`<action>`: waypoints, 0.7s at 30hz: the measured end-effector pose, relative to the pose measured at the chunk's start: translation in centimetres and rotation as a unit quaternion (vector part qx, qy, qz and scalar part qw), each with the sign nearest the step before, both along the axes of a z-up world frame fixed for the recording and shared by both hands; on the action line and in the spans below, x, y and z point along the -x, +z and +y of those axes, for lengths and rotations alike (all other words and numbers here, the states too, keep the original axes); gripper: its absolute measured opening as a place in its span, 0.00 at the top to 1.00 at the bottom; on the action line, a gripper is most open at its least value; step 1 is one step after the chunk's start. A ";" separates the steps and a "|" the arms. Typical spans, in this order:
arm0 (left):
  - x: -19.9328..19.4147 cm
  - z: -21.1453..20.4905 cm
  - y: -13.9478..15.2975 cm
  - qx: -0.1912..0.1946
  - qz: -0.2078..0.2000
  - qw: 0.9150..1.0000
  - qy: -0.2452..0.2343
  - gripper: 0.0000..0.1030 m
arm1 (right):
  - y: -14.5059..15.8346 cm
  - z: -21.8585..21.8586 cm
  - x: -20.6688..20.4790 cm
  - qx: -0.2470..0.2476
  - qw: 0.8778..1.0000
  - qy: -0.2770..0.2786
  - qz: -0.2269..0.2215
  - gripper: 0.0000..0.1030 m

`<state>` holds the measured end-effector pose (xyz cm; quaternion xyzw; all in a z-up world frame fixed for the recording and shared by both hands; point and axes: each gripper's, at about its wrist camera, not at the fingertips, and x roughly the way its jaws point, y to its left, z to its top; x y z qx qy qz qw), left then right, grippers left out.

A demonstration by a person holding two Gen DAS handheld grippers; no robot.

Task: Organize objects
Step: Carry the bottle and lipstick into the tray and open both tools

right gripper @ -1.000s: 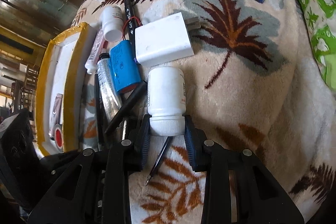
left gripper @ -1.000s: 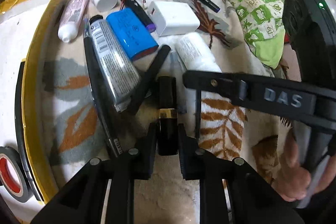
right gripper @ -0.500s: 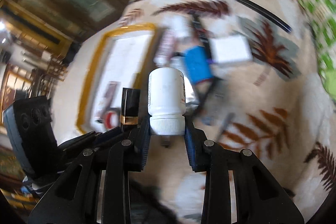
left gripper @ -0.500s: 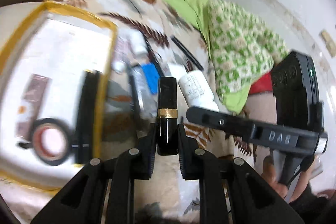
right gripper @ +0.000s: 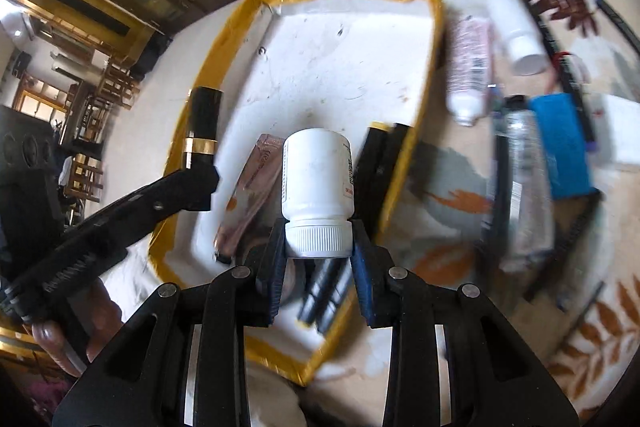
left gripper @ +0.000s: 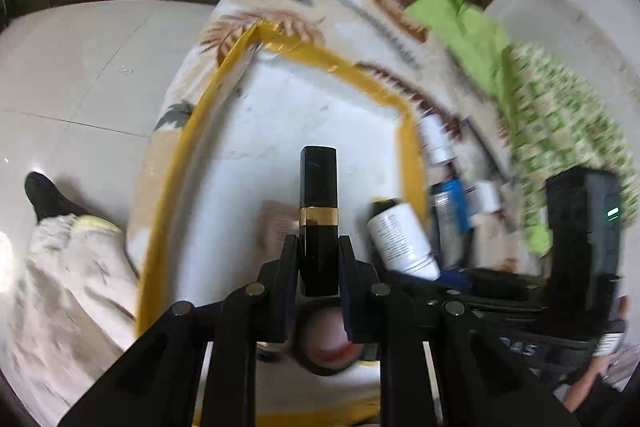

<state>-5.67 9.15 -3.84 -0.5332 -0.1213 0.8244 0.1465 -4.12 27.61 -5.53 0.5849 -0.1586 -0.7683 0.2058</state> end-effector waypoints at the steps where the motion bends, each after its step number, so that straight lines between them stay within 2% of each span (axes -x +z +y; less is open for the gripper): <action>1: 0.3 -0.1 -0.4 0.007 -0.003 1.000 -0.005 0.83 | -0.2 -0.5 0.4 -0.002 1.000 0.001 -0.001 0.71; 6: 1.4 -1.1 -2.9 0.013 -0.017 1.000 -0.006 0.84 | -1.2 -3.3 1.3 -0.039 0.999 0.018 0.002 0.71; 10: 1.1 -1.5 -3.1 -0.014 -0.003 1.000 -0.004 0.84 | -1.7 -4.8 1.4 -0.062 0.998 0.025 0.010 0.71; 13: 1.3 -2.2 -3.0 -0.057 -0.002 0.998 -0.002 0.82 | -1.7 -4.7 1.6 -0.052 0.998 0.024 0.007 0.70; 15: 1.2 -2.6 -3.0 -0.095 -0.008 0.995 -0.008 0.72 | -1.7 -4.1 1.7 -0.026 1.000 0.015 0.004 0.70; 16: 1.2 -2.8 -2.9 -0.111 -0.006 0.994 -0.006 0.64 | -1.5 -3.6 1.6 -0.007 1.000 0.010 0.005 0.67; 17: 1.0 -3.0 -2.6 -0.133 -0.001 0.991 -0.010 0.52 | -1.3 -3.2 1.4 0.005 1.000 0.006 0.012 0.64; 18: 0.7 -3.2 -2.3 -0.153 0.005 0.988 -0.016 0.45 | -0.9 -2.7 1.1 0.007 1.000 0.000 0.023 0.56; 19: 0.3 -3.3 -1.8 -0.173 0.019 0.985 -0.016 0.34 | -0.8 -2.4 1.0 0.007 1.000 -0.004 0.029 0.49; 21: -0.8 -3.4 -0.5 -0.182 0.058 0.981 -0.010 0.24 | -0.2 -1.4 0.6 0.013 0.999 -0.009 0.036 0.49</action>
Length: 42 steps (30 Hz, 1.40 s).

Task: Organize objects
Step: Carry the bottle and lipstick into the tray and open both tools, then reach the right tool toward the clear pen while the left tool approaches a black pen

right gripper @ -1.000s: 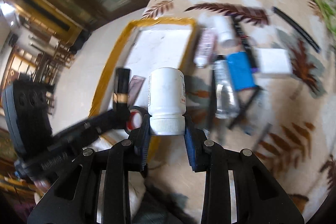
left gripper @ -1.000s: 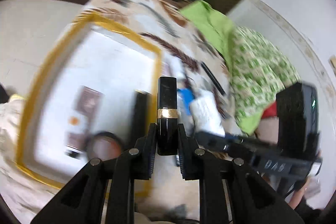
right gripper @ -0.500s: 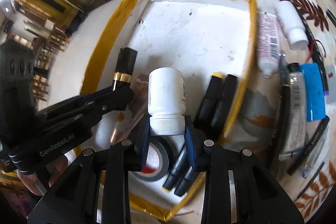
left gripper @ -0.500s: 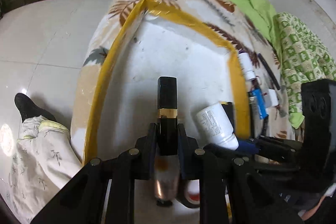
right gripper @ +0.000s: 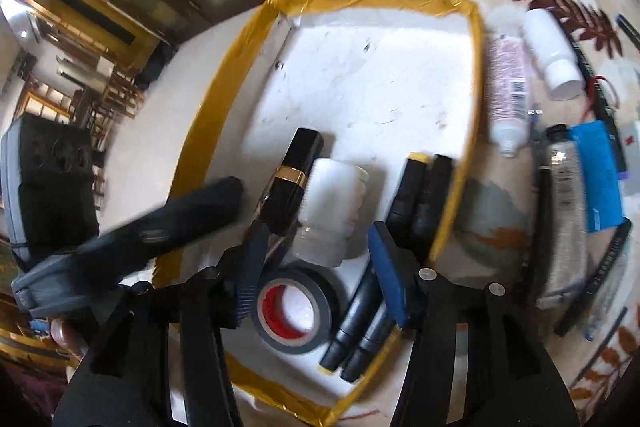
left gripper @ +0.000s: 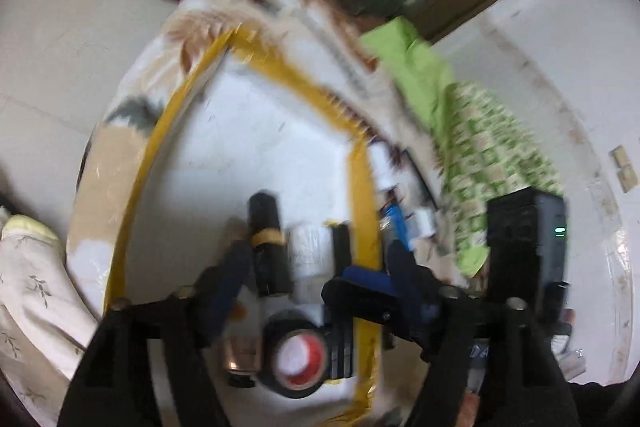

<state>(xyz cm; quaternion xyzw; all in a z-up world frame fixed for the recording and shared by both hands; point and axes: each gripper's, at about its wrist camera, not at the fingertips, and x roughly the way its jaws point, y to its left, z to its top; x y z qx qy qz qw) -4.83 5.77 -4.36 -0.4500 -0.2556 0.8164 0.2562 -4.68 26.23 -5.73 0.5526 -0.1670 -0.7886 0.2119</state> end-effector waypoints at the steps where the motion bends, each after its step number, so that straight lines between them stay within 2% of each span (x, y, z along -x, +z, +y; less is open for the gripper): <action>1: -0.5 0.0 0.6 0.004 0.019 1.000 0.008 0.23 | 0.3 0.5 -0.3 0.005 1.000 -0.001 0.002 0.49; 5: -2.7 0.5 2.8 0.024 0.083 0.995 0.044 0.23 | 2.0 2.4 -1.8 0.015 1.000 -0.001 0.019 0.49; 7: -3.5 1.8 3.5 0.041 0.095 0.993 0.060 0.23 | 2.9 3.5 -2.8 0.004 0.999 -0.009 0.033 0.49; 9: -3.9 4.1 4.0 0.049 0.084 0.994 0.055 0.23 | 3.5 5.2 -3.7 -0.025 0.998 -0.029 0.043 0.49; 12: -4.9 8.5 4.9 0.065 0.090 0.994 0.019 0.23 | 4.3 8.4 -5.3 -0.055 0.995 -0.067 0.057 0.49; 16: -5.0 14.0 5.3 0.119 0.085 0.989 -0.004 0.23 | 4.3 12.7 -6.6 -0.063 0.991 -0.109 0.055 0.49; 17: -4.9 15.5 5.1 0.132 0.077 0.988 -0.013 0.23 | 4.1 13.8 -6.8 -0.069 0.989 -0.118 0.051 0.49; 21: -5.1 18.1 2.9 0.131 0.044 0.990 -0.027 0.24 | 1.9 17.5 -8.7 -0.085 0.984 -0.158 0.024 0.49; 24: -5.0 18.4 0.4 0.147 0.013 0.988 -0.043 0.24 | 0.1 19.4 -9.9 -0.076 0.981 -0.179 -0.001 0.49; 27: -4.5 17.1 -0.2 0.116 -0.006 0.993 -0.027 0.25 | -1.3 19.6 -9.9 -0.082 0.980 -0.181 -0.012 0.52; 31: -4.3 17.3 -1.1 0.116 -0.028 0.992 -0.042 0.25 | -2.6 19.2 -9.1 -0.105 0.978 -0.178 -0.031 0.65; 33: -4.4 17.9 -1.2 0.124 -0.029 0.990 -0.056 0.25 | -2.4 19.0 -8.6 -0.110 0.978 -0.173 -0.025 0.82; 34: -4.5 18.0 -1.1 0.125 -0.027 0.990 -0.060 0.25 | -2.3 18.9 -8.4 -0.111 0.979 -0.170 -0.025 0.86; 38: -4.7 17.9 -1.0 0.119 -0.026 0.990 -0.066 0.25 | -2.3 18.6 -8.6 -0.123 0.980 -0.157 -0.025 0.87; 42: -4.5 17.9 -1.2 0.114 -0.034 0.991 -0.066 0.25 | -2.6 18.5 -8.8 -0.097 0.984 -0.149 -0.025 0.87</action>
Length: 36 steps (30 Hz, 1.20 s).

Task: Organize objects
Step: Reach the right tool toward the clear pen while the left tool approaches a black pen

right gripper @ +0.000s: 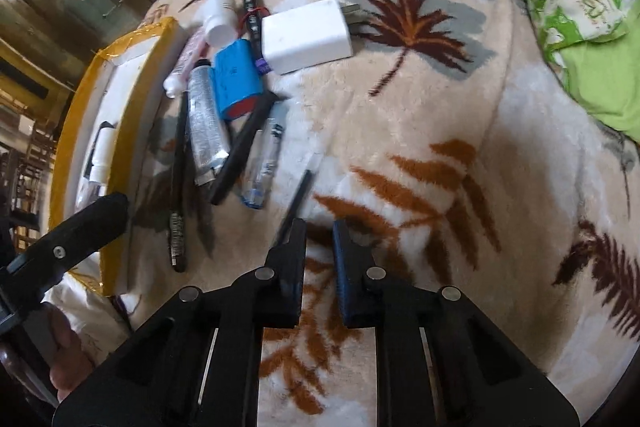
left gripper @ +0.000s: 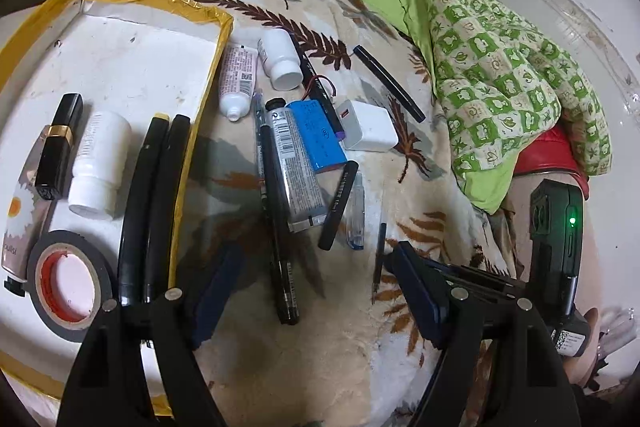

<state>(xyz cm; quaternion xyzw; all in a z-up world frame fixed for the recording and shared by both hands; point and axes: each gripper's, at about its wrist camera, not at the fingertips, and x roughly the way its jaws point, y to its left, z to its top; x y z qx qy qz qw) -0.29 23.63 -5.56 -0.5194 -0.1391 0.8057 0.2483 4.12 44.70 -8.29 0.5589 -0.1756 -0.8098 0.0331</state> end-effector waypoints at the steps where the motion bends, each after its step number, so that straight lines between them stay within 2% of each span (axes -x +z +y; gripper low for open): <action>1: -0.1 0.1 0.1 0.000 0.003 1.000 -0.002 0.25 | -0.1 -0.1 0.2 0.010 1.000 0.002 -0.002 0.87; 4: -0.3 0.3 0.5 0.001 0.014 1.000 -0.008 0.25 | -0.6 -0.3 0.8 0.014 1.000 -0.012 -0.017 0.87; 7: -0.4 0.3 0.6 0.002 0.019 1.000 -0.009 0.25 | 0.1 -1.2 1.1 -0.021 1.000 0.004 -0.010 0.89; 9: -0.4 0.2 0.6 0.001 0.020 1.000 -0.008 0.27 | 0.4 -1.1 0.9 -0.024 1.000 0.003 -0.011 0.92; 13: -0.4 0.5 0.4 0.012 0.012 1.000 -0.015 0.42 | 0.7 -0.5 0.5 -0.038 0.999 0.001 -0.010 0.93; 15: -0.3 1.0 0.2 0.025 0.005 0.999 -0.022 0.55 | 0.8 0.3 0.3 -0.038 0.999 -0.008 -0.011 0.93; 16: -0.2 1.5 0.1 0.037 0.001 0.999 -0.031 0.65 | 0.9 0.8 0.2 -0.038 0.999 -0.013 -0.011 0.93; 17: -0.1 2.4 -0.2 0.055 -0.002 0.997 -0.046 0.70 | 0.9 1.1 0.3 -0.037 0.999 -0.016 -0.010 0.93; 19: -0.1 3.7 -0.6 0.074 -0.005 0.995 -0.070 0.70 | 1.0 1.5 0.2 -0.029 0.999 -0.022 -0.008 0.93; 22: 0.6 5.7 -1.5 0.114 -0.016 0.989 -0.093 0.69 | 0.8 1.8 0.2 0.008 1.000 -0.022 -0.008 0.93; 25: 1.5 6.9 -3.0 0.131 -0.038 0.985 -0.106 0.55 | -0.3 1.7 0.5 0.039 0.998 -0.038 -0.016 0.89; 28: 1.1 8.1 -3.0 0.160 -0.006 0.980 -0.122 0.55 | -0.8 1.5 0.5 0.045 0.998 -0.044 -0.016 0.89; 29: 0.8 8.4 -3.0 0.171 0.002 0.977 -0.126 0.57 | -0.7 1.4 0.6 0.040 0.998 -0.040 -0.016 0.89; 30: 0.6 8.5 -2.9 0.179 0.009 0.976 -0.125 0.65 | -0.7 1.2 0.6 0.036 0.999 -0.037 -0.017 0.89; 31: 0.5 8.2 -2.9 0.183 0.010 0.976 -0.118 0.91 | -0.7 1.2 0.7 0.035 0.999 -0.036 -0.019 0.89; 34: 0.9 6.5 -2.7 0.141 -0.004 0.985 -0.100 0.94 | -0.7 1.2 0.9 0.038 0.998 -0.040 -0.021 0.89; 36: 0.8 5.4 -2.0 0.122 0.005 0.989 -0.084 0.94 | -0.6 1.3 0.8 0.039 0.998 -0.039 -0.020 0.89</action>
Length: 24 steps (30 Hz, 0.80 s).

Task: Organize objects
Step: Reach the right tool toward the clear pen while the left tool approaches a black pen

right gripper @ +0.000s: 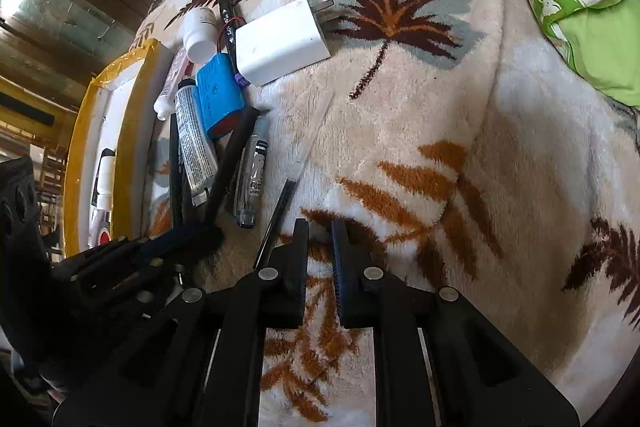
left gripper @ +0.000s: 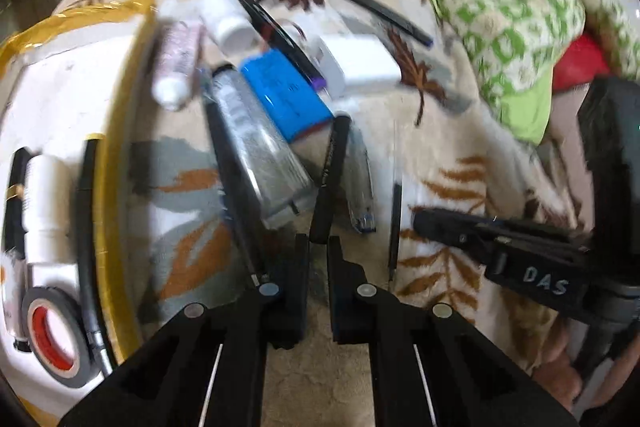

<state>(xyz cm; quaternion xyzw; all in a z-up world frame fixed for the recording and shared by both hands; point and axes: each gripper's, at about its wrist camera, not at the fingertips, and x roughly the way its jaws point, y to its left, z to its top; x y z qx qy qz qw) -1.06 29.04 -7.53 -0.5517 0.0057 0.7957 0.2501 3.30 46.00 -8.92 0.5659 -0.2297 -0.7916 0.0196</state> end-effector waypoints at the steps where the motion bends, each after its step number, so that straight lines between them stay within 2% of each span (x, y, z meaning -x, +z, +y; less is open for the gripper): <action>1: -0.1 -0.4 0.4 -0.012 0.005 1.000 0.004 0.94 | 0.0 0.0 -0.1 0.000 1.000 0.001 0.000 0.89; 6: -0.2 -1.5 1.0 -0.039 0.003 0.999 0.016 0.94 | 0.1 0.1 0.0 0.007 1.000 0.003 -0.001 0.89; 9: -0.4 -1.8 1.7 -0.054 0.019 0.998 0.027 0.94 | -0.3 0.0 0.3 0.022 1.000 0.011 -0.007 0.78; 11: -0.8 -2.3 2.5 -0.068 0.034 0.997 0.036 0.94 | -0.1 -0.6 0.8 0.001 1.000 0.021 -0.007 0.80; 12: -0.8 -2.5 2.7 -0.072 0.038 0.996 0.040 0.94 | 0.1 -1.0 0.9 -0.018 0.999 0.026 -0.008 0.89; 13: -0.8 -2.7 2.8 -0.075 0.038 0.995 0.044 0.94 | 0.5 -1.4 1.0 -0.030 0.999 0.034 -0.003 0.93; 19: -0.4 -3.8 3.0 -0.105 0.030 0.992 0.057 0.94 | 3.1 -1.8 0.9 -0.021 0.998 0.038 0.035 0.95; 24: -0.5 -3.7 3.2 -0.108 0.034 0.992 0.057 0.94 | 4.6 -1.7 1.4 -0.017 0.998 0.030 0.055 0.95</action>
